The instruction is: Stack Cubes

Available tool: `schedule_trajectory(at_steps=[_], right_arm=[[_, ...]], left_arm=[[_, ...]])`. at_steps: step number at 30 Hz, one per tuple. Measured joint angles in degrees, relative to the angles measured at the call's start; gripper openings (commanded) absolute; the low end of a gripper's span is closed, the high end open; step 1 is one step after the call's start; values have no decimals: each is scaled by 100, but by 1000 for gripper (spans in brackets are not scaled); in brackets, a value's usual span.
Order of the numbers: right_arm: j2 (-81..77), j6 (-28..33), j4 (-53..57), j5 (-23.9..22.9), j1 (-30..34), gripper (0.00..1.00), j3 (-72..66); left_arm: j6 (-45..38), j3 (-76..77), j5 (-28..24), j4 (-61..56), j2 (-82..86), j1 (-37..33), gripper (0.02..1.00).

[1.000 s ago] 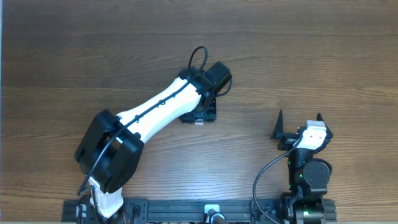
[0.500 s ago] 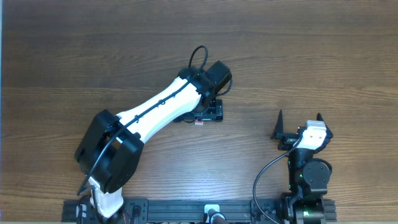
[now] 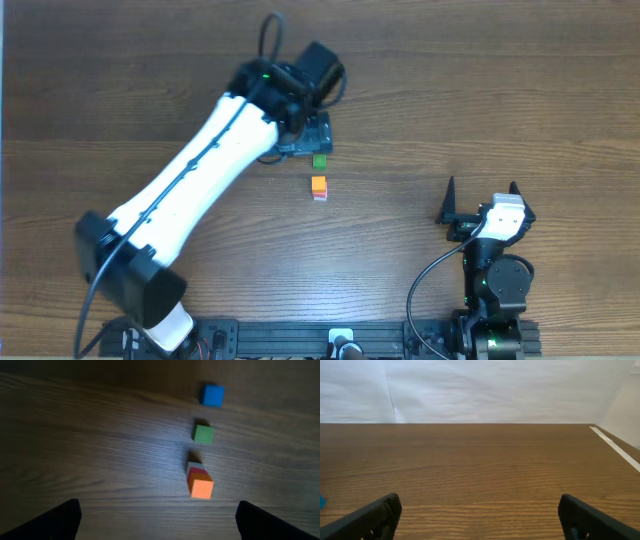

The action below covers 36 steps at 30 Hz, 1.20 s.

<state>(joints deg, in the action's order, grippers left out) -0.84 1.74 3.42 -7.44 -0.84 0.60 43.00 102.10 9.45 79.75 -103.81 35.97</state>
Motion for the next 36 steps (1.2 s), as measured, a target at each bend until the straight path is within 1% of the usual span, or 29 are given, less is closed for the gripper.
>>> schedule_trajectory(at_steps=[5, 10, 17, 22, 26, 31, 36], right_arm=[[0, 0, 0, -2, 0, 991, 0], [0, 0, 0, -2, 0, 991, 0], [0, 0, 0, 0, 0, 991, 0], [0, 4, 0, -2, 0, 993, 0], [0, 0, 0, -2, 0, 993, 0], [0, -2, 0, 0, 0, 993, 0], [0, 2, 0, 0, 0, 991, 0]], left_arm=[[2, 190, 203, 245, 507, -140, 1000], [0, 199, 487, 269, 610, -140, 1000], [-2, 199, 822, -107, 610, -144, 1000], [-26, 181, 1458, -667, 765, -144, 998], [-85, 85, 1923, -1443, 1585, -203, 998], [-387, -79, 1989, -1996, 2321, -538, 1000], [-798, -658, 1703, -2586, 2918, -1069, 998]])
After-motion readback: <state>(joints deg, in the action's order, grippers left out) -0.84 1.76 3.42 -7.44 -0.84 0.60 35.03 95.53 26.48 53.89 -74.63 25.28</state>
